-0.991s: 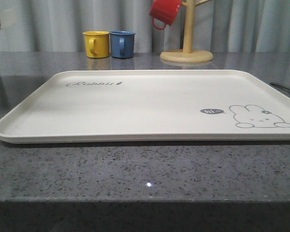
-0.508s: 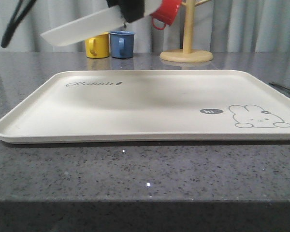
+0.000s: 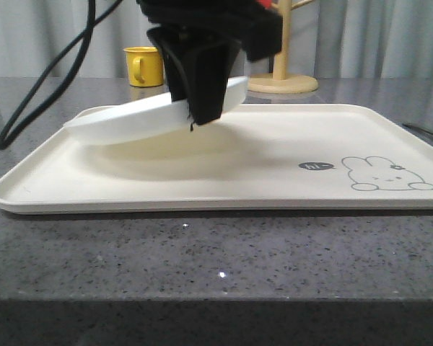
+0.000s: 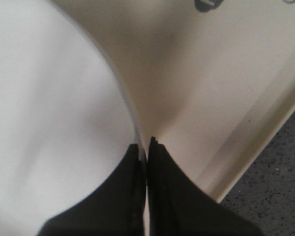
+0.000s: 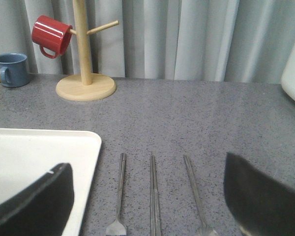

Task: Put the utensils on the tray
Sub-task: 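Lift the white plate with the left gripper and lower it onto the tray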

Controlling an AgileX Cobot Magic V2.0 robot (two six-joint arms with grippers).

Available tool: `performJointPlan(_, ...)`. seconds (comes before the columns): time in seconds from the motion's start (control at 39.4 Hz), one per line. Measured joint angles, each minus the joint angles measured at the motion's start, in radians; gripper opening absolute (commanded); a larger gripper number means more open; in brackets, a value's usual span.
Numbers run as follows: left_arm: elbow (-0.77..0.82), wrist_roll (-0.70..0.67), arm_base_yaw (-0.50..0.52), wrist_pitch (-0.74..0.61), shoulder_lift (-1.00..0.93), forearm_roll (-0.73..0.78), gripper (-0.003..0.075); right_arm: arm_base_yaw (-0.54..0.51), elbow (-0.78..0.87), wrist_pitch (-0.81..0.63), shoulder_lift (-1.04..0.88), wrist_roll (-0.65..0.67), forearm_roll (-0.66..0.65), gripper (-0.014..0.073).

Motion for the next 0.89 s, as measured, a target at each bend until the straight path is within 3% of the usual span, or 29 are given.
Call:
performJointPlan(0.3,0.007,0.0,0.017,-0.015,0.053,-0.036,0.0001,0.0,0.0,0.0,0.0,0.0,0.0,0.064)
performJointPlan(0.43,0.007,0.0,0.017,-0.015,0.053,-0.067,0.0108,0.0,0.0,0.0,0.0,0.0,0.0,0.064)
performJointPlan(0.71,0.009,0.0,0.017,-0.015,0.053,-0.092,0.0445,0.0,0.0,0.0,0.0,0.0,0.0,0.064)
performJointPlan(0.79,0.004,0.0,0.017,-0.015,0.053,-0.092,0.0466,0.0,0.0,0.0,0.0,0.0,0.0,0.064)
performJointPlan(0.89,-0.017,0.0,0.017,-0.015,0.048,-0.092,0.0438,0.0,0.0,0.0,0.0,0.0,0.0,0.064)
